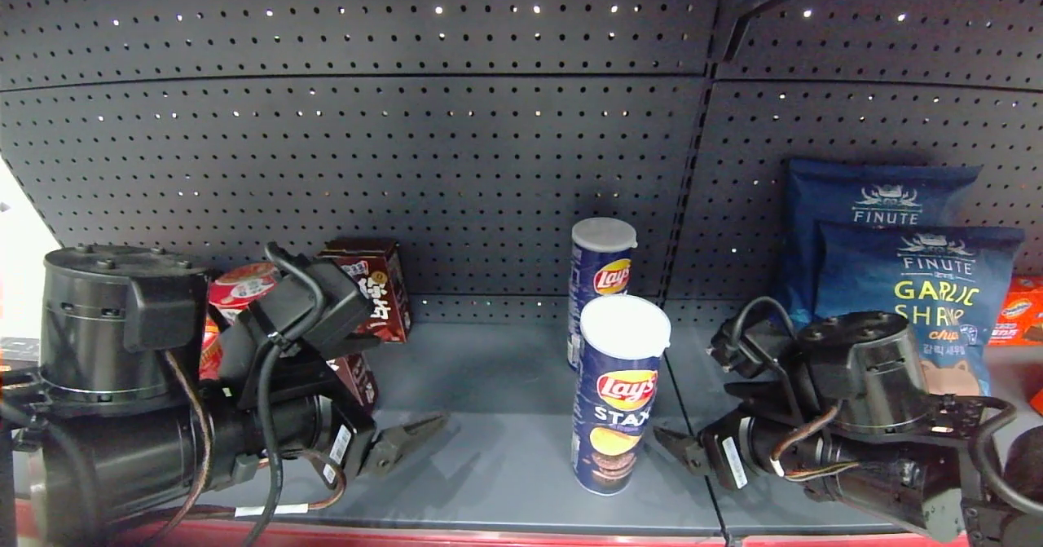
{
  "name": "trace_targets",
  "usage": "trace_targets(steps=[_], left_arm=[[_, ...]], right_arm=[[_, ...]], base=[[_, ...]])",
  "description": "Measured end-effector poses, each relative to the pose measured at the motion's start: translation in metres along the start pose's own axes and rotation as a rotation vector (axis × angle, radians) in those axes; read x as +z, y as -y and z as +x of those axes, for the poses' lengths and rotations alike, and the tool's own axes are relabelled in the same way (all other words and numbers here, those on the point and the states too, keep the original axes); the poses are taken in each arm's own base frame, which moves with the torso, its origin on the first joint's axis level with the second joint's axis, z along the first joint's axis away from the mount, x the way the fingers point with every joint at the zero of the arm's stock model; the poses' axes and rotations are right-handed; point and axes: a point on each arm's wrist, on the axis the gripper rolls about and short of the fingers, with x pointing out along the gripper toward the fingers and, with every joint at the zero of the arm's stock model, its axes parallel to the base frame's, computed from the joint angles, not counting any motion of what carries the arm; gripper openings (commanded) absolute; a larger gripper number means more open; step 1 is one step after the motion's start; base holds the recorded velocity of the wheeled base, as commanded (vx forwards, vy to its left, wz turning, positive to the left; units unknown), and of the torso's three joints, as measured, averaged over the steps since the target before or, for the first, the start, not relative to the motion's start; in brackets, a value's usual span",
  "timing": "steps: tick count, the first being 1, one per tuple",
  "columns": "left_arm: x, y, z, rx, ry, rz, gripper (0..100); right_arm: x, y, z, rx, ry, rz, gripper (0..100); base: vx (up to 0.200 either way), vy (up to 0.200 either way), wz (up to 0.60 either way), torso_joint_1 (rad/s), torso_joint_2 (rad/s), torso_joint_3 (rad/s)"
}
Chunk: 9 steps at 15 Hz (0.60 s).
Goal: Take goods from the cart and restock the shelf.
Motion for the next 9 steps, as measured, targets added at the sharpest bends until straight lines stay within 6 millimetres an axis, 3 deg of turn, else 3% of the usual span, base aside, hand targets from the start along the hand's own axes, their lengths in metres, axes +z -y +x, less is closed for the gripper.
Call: trace_targets(steps=[5, 7, 9], left_arm=[[0.023, -0.004, -0.039, 0.052, 0.164, 0.010, 100], [0.016, -0.004, -0.068, 0.094, 0.216, 0.003, 100], [-0.010, -0.001, -0.097, 0.159, 0.233, -0.027, 100]], right_arm=[[-0.002, 0.031, -0.053, -0.074, 0.117, 0.071, 100], [-0.008, 0.052, -0.080, -0.165, 0.179, 0.125, 100], [-0.019, 0.072, -0.109, -0.286, 0.241, 0.184, 100]], base=[[0.000, 0.000, 0.00, 0.000, 0.00, 0.000], [0.000, 0.000, 0.00, 0.000, 0.00, 0.000], [0.000, 0.000, 0.00, 0.000, 0.00, 0.000]])
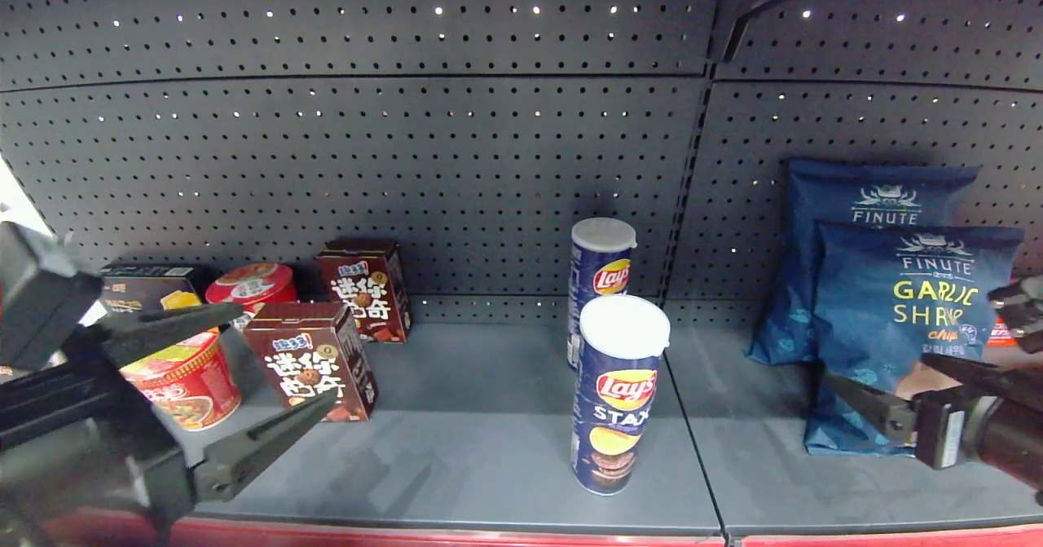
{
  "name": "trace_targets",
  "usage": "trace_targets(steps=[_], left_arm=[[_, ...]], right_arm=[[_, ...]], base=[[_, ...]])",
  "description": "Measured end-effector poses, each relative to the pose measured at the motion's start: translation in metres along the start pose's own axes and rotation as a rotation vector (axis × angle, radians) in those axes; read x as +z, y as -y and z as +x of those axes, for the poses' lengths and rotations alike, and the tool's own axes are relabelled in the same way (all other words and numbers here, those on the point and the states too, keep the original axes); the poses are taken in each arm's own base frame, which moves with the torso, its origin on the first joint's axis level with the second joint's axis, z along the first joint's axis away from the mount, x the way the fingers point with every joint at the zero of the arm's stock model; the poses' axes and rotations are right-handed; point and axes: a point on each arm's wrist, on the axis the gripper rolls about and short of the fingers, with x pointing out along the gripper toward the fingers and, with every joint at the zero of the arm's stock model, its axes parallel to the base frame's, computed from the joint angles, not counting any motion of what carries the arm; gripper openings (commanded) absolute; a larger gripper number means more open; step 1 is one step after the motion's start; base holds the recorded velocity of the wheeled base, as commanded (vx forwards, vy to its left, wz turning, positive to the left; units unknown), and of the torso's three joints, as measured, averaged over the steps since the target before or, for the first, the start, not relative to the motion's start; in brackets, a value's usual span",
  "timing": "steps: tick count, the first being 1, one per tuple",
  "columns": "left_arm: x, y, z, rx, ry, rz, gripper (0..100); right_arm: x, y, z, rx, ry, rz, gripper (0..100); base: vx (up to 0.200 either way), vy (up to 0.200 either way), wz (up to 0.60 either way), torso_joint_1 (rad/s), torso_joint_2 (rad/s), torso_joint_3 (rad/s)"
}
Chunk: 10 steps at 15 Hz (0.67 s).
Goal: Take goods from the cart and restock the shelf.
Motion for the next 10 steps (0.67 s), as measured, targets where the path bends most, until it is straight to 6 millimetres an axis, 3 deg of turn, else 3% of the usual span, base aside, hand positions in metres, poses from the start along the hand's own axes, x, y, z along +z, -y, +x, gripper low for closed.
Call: trace_targets(steps=[4, 10], left_arm=[[-0.055, 0.004, -0.065, 0.239, 0.005, -0.064, 100], [-0.111, 0.035, -0.119, 0.528, -0.052, -0.144, 100]], right_arm=[[-0.029, 0.029, -0.054, -0.221, 0.067, 0.056, 100], [-0.102, 0.032, -0.125, -0.556, 0.034, 0.096, 100]], base=[[0.000, 0.000, 0.00, 0.000, 0.00, 0.000], [0.000, 0.000, 0.00, 0.000, 0.00, 0.000]])
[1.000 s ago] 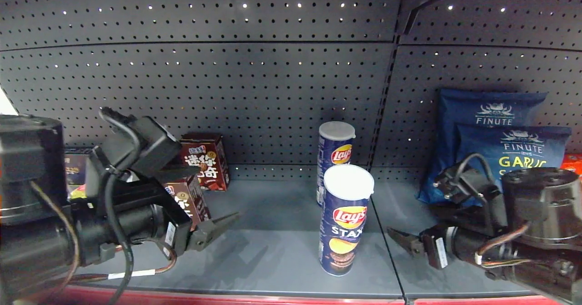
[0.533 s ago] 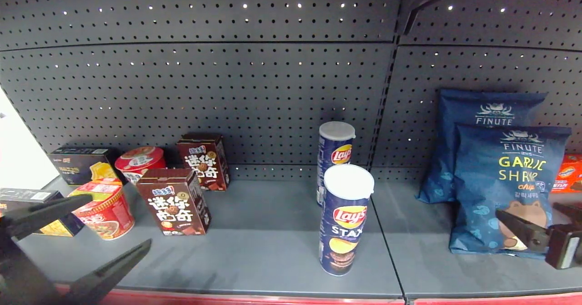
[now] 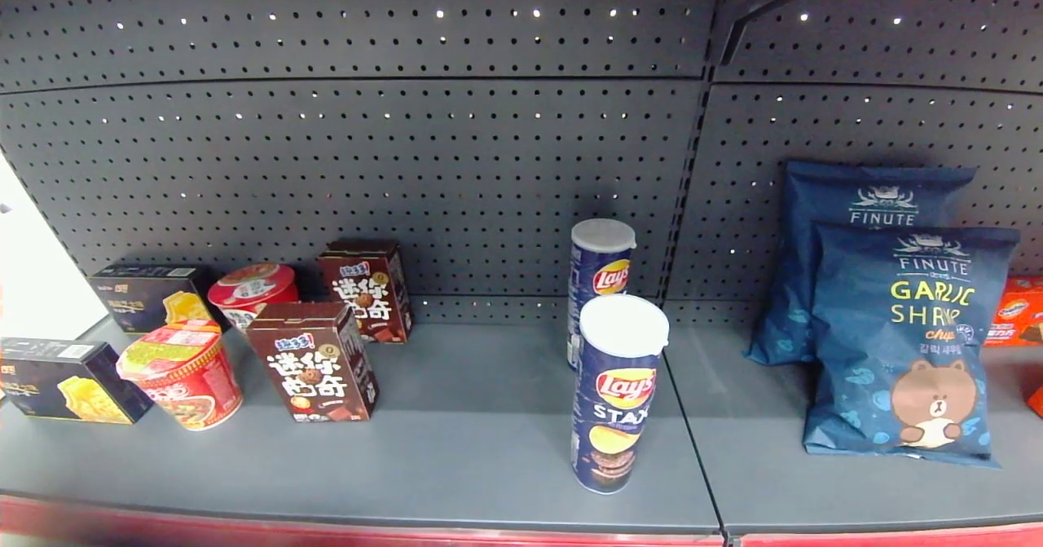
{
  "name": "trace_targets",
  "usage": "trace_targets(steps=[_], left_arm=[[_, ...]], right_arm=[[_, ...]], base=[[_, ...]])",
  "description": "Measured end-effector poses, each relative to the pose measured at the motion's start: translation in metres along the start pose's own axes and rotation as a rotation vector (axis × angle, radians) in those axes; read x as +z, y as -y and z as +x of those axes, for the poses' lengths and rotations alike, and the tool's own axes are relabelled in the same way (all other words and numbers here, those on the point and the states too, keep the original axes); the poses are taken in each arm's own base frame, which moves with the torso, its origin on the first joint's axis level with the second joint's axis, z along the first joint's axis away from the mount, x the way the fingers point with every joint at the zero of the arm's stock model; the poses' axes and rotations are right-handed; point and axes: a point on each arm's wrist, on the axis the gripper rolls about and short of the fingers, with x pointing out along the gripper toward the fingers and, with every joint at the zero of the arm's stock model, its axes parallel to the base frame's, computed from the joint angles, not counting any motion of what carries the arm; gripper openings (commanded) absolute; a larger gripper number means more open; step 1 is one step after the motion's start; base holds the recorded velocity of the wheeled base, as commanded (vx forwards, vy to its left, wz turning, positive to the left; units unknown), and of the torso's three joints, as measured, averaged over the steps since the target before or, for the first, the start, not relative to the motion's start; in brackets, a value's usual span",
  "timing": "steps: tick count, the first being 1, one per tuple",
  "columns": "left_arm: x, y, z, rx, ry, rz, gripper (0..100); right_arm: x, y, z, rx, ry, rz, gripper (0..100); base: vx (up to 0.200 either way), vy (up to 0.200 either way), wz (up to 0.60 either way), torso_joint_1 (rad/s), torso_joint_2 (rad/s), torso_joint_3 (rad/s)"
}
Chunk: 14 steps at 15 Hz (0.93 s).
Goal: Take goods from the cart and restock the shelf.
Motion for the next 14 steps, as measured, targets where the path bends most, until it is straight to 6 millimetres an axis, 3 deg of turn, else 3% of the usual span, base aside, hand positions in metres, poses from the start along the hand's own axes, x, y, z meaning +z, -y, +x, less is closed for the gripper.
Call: trace_targets(steps=[2, 4, 6, 8, 14], left_arm=[[-0.012, 0.004, -0.010, -0.027, 0.055, -0.036, 100], [-0.025, 0.007, -0.009, -0.043, 0.084, -0.030, 100], [-0.033, 0.009, -0.003, -0.039, 0.182, -0.008, 100], [-0.043, 0.012, 0.000, -0.105, 0.152, -0.046, 100], [-0.044, 0.015, 0.000, -0.242, 0.173, -0.099, 100]], right_arm=[[-0.015, 0.002, -0.013, 0.038, 0.069, 0.028, 100], [-0.027, -0.003, -0.016, 0.209, 0.151, -0.009, 100], [-0.034, -0.004, -0.016, 0.216, 0.171, -0.023, 100], [-0.036, -0.004, -0.016, 0.220, 0.176, 0.004, 100], [-0.037, -0.006, -0.017, 0.314, 0.183, 0.039, 100]], base=[[0.000, 0.000, 0.00, 0.000, 0.00, 0.000], [0.000, 0.000, 0.00, 0.000, 0.00, 0.000], [0.000, 0.000, 0.00, 0.000, 0.00, 0.000], [0.000, 0.000, 0.00, 0.000, 0.00, 0.000], [0.000, 0.000, 0.00, 0.000, 0.00, 0.000]])
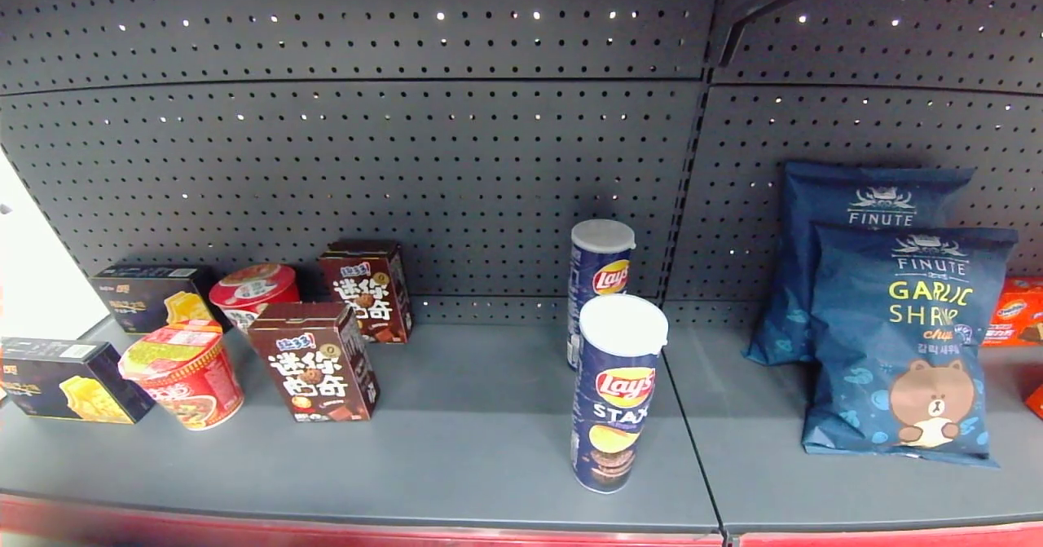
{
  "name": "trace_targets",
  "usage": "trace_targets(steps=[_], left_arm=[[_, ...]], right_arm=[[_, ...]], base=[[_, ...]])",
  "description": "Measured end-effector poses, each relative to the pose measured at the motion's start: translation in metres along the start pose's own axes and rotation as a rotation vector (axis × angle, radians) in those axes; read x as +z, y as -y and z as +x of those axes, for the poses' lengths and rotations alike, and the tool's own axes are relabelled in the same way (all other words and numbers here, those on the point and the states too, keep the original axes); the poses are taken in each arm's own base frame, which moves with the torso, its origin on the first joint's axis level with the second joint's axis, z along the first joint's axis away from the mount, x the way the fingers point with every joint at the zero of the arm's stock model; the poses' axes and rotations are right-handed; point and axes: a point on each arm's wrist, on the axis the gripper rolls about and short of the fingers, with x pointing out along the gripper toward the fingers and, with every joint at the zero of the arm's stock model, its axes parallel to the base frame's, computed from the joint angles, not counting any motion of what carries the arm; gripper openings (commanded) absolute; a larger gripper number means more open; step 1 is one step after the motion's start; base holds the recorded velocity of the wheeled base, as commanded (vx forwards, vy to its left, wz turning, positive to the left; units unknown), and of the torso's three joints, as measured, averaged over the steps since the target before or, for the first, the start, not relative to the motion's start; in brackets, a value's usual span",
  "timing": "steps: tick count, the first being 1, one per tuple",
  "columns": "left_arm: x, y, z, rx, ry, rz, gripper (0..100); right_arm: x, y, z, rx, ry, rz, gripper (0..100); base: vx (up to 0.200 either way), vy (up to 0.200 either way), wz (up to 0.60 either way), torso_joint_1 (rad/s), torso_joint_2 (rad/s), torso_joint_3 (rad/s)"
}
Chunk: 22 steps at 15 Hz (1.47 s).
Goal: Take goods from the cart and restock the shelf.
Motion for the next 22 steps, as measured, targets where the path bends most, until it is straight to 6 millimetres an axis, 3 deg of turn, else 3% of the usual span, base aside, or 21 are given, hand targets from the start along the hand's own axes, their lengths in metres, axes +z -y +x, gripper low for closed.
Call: trace_targets(steps=[3, 8, 12, 16, 22], left_arm=[[0.000, 0.000, 0.000, 0.000, -0.001, -0.054, 100], [-0.001, 0.001, 0.000, -0.054, -0.004, -0.067, 100], [-0.001, -0.002, 0.000, 0.113, -0.009, -0.064, 100], [-0.002, -0.009, -0.002, 0.408, -0.018, -0.035, 100], [-0.004, -0.009, -0.002, 0.399, -0.041, -0.068, 100]], right_arm=[[-0.009, 0.003, -0.001, -0.126, -0.085, 0.014, 100], [-0.008, 0.003, 0.000, -0.120, -0.072, 0.011, 100], [-0.008, 0.003, 0.000, -0.119, -0.073, 0.010, 100], [-0.008, 0.003, 0.000, -0.118, -0.073, 0.010, 100], [-0.008, 0.003, 0.000, -0.119, -0.074, 0.010, 100]], base=[[0.000, 0.000, 0.00, 0.000, 0.00, 0.000], [0.000, 0.000, 0.00, 0.000, 0.00, 0.000], [0.000, 0.000, 0.00, 0.000, 0.00, 0.000], [0.000, 0.000, 0.00, 0.000, 0.00, 0.000], [0.000, 0.000, 0.00, 0.000, 0.00, 0.000]])
